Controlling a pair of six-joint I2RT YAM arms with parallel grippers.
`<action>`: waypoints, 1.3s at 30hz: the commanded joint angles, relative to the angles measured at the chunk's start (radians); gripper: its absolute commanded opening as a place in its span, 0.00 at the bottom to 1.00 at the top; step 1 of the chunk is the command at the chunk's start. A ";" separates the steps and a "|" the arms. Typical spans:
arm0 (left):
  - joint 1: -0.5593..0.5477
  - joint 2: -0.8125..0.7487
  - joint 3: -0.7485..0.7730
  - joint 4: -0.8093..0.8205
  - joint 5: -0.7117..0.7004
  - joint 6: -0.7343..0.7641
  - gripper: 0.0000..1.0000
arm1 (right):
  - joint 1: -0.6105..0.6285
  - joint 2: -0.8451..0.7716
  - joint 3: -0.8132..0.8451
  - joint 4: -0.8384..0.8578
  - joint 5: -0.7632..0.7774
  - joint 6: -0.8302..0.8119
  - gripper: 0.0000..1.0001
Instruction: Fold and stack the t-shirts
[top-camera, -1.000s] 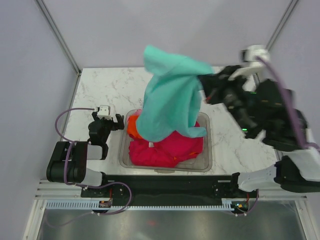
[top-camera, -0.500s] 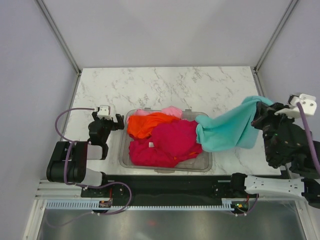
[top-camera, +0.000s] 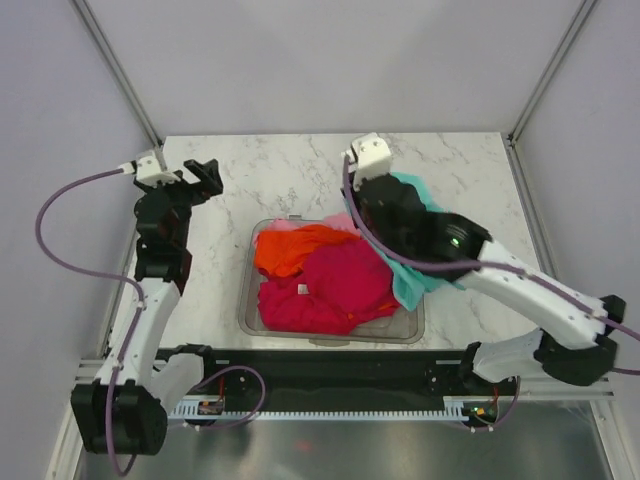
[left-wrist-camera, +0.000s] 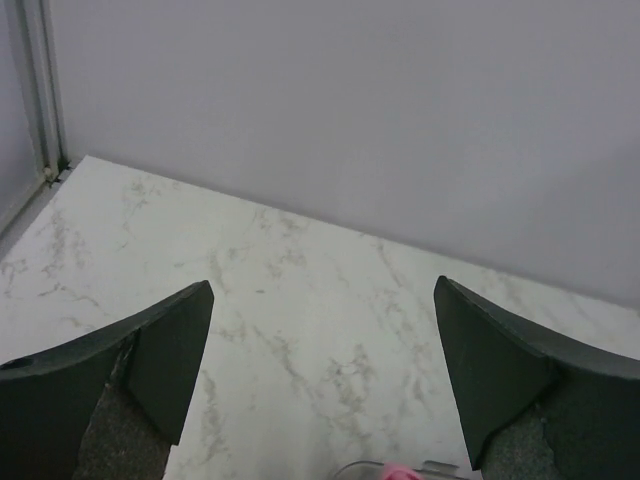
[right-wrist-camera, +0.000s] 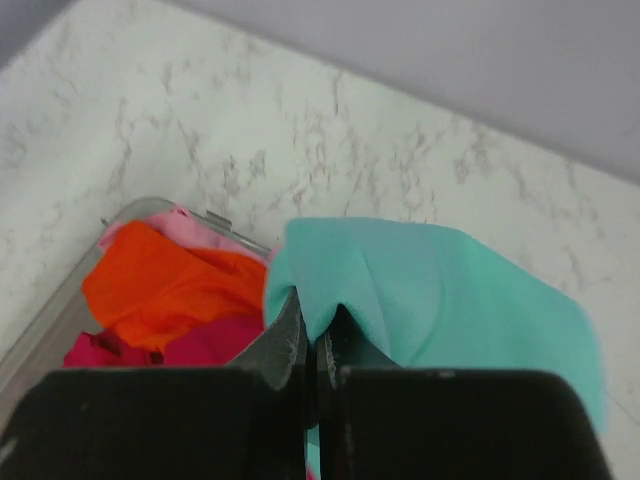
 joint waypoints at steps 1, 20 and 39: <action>0.007 -0.048 0.022 -0.338 -0.055 -0.364 1.00 | -0.367 0.038 0.124 0.001 -0.480 0.062 0.00; -0.045 0.013 0.019 -0.865 0.222 -0.163 0.87 | -1.287 0.083 0.464 -0.223 -0.373 0.126 0.00; -0.035 0.476 0.228 -0.855 0.066 -0.295 0.02 | -1.287 -0.275 -0.225 -0.079 -0.802 0.251 0.00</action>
